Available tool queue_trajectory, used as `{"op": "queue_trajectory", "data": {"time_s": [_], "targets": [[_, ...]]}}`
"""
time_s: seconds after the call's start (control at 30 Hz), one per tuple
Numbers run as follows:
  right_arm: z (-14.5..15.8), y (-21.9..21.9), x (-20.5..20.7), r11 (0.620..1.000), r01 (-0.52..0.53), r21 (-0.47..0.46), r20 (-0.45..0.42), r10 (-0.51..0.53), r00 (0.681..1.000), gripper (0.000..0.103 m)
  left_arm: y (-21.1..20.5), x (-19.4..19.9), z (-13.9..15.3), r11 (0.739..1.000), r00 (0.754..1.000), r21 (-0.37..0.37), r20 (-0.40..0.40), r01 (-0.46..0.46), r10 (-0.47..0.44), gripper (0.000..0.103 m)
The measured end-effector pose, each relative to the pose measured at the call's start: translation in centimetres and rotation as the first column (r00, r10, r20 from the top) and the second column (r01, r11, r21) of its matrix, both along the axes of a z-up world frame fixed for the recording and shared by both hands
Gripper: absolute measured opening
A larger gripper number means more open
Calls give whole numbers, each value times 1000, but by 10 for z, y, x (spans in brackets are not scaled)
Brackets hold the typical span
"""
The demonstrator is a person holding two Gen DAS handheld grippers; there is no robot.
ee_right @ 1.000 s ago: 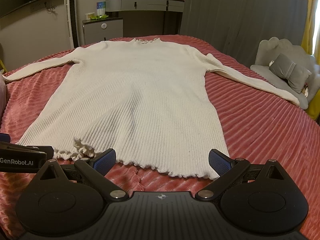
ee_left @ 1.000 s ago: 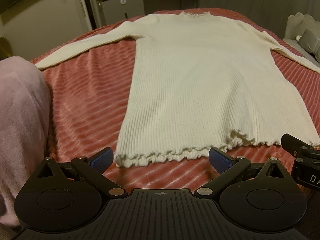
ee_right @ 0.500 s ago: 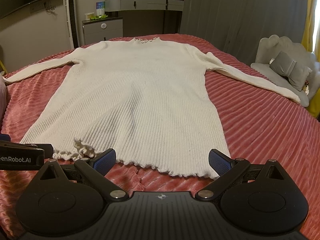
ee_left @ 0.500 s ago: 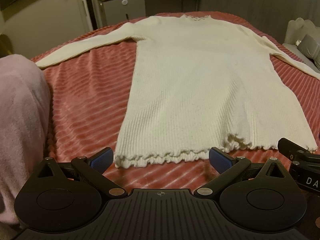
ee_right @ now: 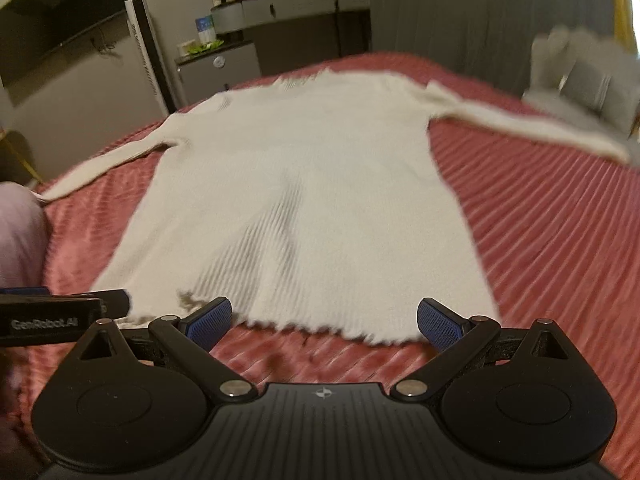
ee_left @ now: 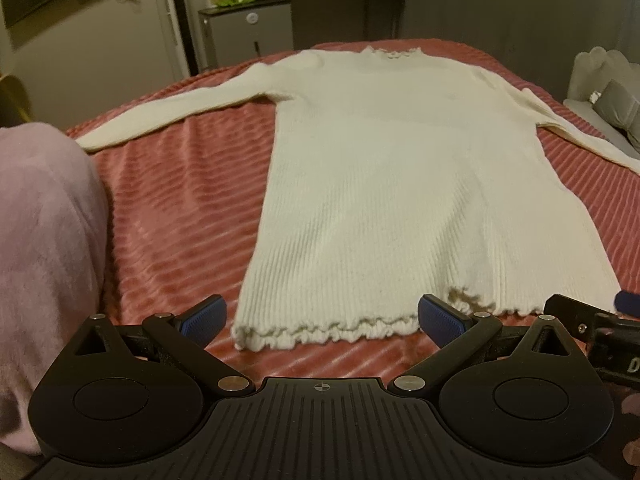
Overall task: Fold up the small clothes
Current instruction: 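Grasp the sweater sleeve cuff with the right tool and lift it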
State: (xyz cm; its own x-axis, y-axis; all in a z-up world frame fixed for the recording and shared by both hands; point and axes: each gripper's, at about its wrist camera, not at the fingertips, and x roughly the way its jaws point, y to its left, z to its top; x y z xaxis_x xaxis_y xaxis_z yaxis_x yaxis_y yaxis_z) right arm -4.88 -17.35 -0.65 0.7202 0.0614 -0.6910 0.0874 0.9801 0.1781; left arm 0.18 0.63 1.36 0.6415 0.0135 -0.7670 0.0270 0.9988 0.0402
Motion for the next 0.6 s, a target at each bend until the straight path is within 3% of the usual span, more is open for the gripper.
{"op": "queue_trajectory", "data": {"time_s": [0.17, 0.23, 0.37, 0.5, 0.6], "targets": [[-1, -27, 7, 977, 29, 209, -47, -20, 999, 99, -4, 9, 14, 1000, 1000, 17, 19, 15, -15, 103], [4, -47, 11, 956, 55, 289, -17, -52, 998, 99, -7, 14, 25, 999, 998, 22, 62, 31, -33, 103], [17, -102, 28, 918, 158, 364, 65, -194, 979, 99, -11, 41, 36, 999, 990, 43, 134, 28, -33, 103], [14, -186, 59, 825, 311, 473, 79, -391, 917, 94, -10, 83, 22, 999, 993, 26, 119, -23, 20, 103], [0, -252, 80, 729, 431, 532, 48, -534, 844, 79, -9, 109, 4, 998, 993, 28, 107, -49, 46, 103]]}}
